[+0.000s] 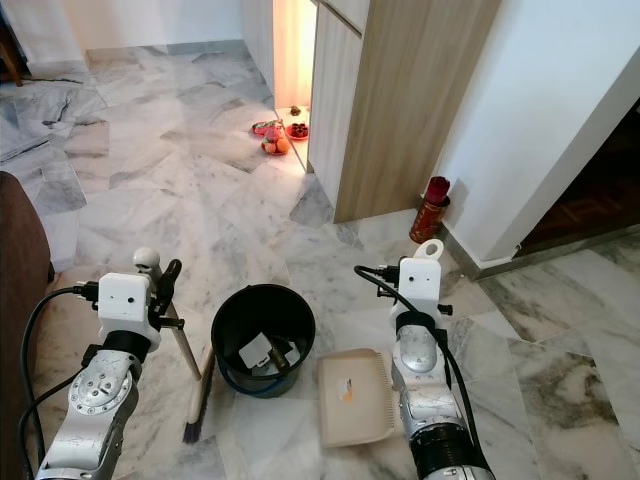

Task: Sweep floor

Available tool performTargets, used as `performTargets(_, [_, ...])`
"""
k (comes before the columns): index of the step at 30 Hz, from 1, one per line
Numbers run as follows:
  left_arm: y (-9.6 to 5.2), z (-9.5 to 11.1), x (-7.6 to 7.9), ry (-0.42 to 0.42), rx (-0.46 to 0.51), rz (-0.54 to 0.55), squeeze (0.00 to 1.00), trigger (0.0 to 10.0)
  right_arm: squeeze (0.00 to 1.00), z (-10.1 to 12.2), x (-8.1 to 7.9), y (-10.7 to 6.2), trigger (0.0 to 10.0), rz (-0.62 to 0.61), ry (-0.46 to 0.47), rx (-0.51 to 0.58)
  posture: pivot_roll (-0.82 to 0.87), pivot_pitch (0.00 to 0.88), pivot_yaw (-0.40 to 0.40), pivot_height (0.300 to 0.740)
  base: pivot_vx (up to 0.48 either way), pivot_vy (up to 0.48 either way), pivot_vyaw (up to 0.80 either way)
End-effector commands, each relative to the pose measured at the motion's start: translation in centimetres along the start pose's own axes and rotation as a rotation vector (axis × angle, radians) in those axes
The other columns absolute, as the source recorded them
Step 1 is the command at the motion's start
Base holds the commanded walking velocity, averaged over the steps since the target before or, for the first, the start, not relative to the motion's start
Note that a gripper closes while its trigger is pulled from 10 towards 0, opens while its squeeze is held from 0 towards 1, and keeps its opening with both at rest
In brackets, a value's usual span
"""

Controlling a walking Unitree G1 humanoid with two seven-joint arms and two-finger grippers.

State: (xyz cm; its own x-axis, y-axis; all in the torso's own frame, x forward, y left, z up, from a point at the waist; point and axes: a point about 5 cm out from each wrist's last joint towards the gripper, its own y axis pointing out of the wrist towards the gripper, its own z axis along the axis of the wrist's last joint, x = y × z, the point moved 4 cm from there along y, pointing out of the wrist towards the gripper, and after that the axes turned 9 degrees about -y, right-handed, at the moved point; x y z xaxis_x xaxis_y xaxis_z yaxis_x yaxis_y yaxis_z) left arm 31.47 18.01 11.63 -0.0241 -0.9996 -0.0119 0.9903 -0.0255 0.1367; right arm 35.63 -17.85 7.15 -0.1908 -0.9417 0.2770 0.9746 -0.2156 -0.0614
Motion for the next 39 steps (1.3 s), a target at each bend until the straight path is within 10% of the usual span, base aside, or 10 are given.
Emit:
performTargets(1, [-0.02, 0.96, 0.36, -0.01, 0.044, -0.017, 0.0, 10.0, 0.0, 0.59, 0.61, 0.41, 10.0, -0.031, 0.034, 0.023, 0.02, 0.085, -0.082, 0.74, 0.0, 0.0, 0.0])
performTargets(39, [0.09, 1.04, 0.73, -0.01, 0.046, -0.032, 0.0, 10.0, 0.0, 0.97, -0.09, 0.2, 10.0, -0.01, 0.083, 0.06, 0.01, 0.101, -0.073, 0.74, -0.02, 0.0, 0.0])
